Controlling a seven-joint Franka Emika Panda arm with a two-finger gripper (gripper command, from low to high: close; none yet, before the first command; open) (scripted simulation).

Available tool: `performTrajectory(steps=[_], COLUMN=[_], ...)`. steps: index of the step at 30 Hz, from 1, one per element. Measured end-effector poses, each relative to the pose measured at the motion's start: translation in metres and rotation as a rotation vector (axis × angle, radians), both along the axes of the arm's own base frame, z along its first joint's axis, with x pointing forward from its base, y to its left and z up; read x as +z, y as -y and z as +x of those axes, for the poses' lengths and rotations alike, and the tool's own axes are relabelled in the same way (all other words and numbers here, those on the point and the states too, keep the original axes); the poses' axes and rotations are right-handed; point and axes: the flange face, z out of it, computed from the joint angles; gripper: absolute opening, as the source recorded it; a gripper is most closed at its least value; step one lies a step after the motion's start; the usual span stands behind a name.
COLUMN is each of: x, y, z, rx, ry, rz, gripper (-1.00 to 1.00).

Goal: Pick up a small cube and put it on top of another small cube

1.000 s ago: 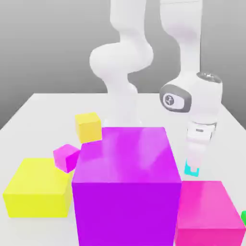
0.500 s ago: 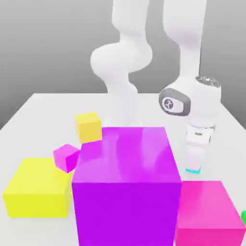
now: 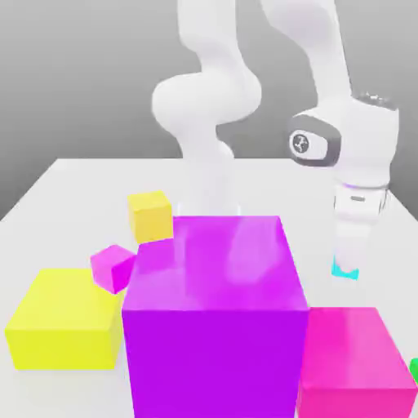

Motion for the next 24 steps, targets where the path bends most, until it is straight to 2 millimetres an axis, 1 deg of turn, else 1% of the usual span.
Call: performTrajectory(steps=[2,5,8,10,12,14,16,19,20,21,24], x=[0.024,0.063,0.104,0.130,0.155,0.178,0.199,0.229,0.232,0.227,0.189], y=[0.012,0.045,0.089,0.126,0.165,0.205,0.245,0.304,0.317,0.324,0.330], z=[0.027,0.067,0.100,0.110,0.113,0.110,0.101,0.079,0.068,0.062,0.058], rx=[0.013,0.014,0.005,-0.009,-0.024,-0.039,-0.052,-0.069,-0.069,-0.067,-0.066], ry=[0.013,0.030,0.042,0.035,0.020,0.002,-0.017,-0.044,-0.057,-0.065,-0.072], rz=[-0.011,-0.034,-0.062,-0.072,-0.074,-0.070,-0.061,-0.037,-0.016,-0.002,0.011], gripper=[-1.00,-1.00,-1.00,-1.00,-1.00,-1.00,-1.00,-1.00,-1.00,-1.00,-1.00])
